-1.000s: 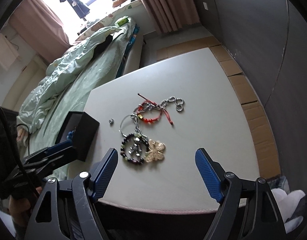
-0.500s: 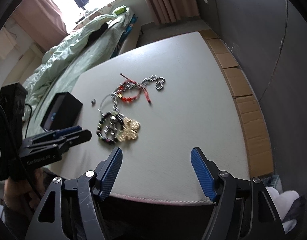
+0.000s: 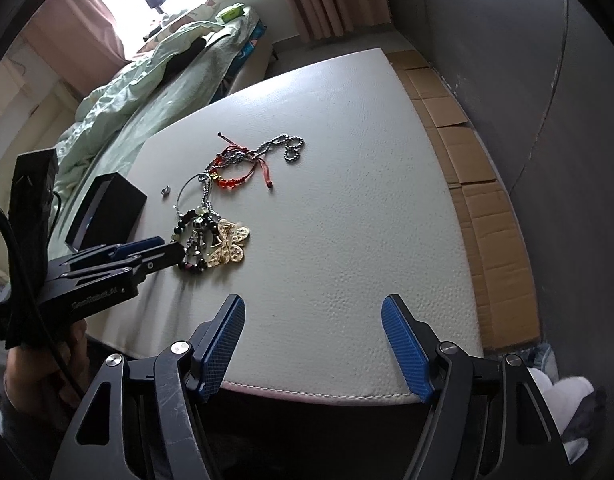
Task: Organize jewelry
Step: 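Move the left tool to the pile and grasp the dark bead bracelet, then lift the dark bead bracelet with the left tool toward the box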
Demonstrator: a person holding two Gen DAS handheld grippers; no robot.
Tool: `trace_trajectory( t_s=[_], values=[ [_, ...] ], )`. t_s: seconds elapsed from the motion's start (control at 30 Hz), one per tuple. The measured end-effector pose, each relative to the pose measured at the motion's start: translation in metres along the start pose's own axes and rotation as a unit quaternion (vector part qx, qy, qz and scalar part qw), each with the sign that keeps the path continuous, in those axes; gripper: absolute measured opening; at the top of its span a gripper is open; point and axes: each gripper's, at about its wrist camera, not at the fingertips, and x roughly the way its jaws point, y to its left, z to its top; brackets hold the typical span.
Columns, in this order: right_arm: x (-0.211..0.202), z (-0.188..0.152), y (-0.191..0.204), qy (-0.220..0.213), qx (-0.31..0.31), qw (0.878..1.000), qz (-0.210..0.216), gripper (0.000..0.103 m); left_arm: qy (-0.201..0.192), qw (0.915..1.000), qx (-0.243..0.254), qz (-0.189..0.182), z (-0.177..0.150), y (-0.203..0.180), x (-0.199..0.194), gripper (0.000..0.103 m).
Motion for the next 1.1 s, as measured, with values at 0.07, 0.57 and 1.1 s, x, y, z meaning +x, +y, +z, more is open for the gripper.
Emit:
trace_trajectory(
  t_s=[0.07, 0.57, 1.1],
  values=[
    [0.003, 0.001, 0.005, 0.002, -0.012, 1.0, -0.005, 0.072, -0.001, 0.9999, 0.008, 0.008, -0.001, 0.001, -0.001, 0.017],
    [0.026, 0.008, 0.046, 0.034, -0.102, 0.994, -0.038, 0.072, -0.056, 0.9969, -0.022, -0.051, -0.001, 0.027, -0.054, 0.01],
    [0.045, 0.02, 0.058, 0.036, -0.176, 0.981, -0.074, 0.072, -0.096, 0.9926, -0.05, -0.055, -0.011, 0.058, -0.101, 0.01]
  ],
)
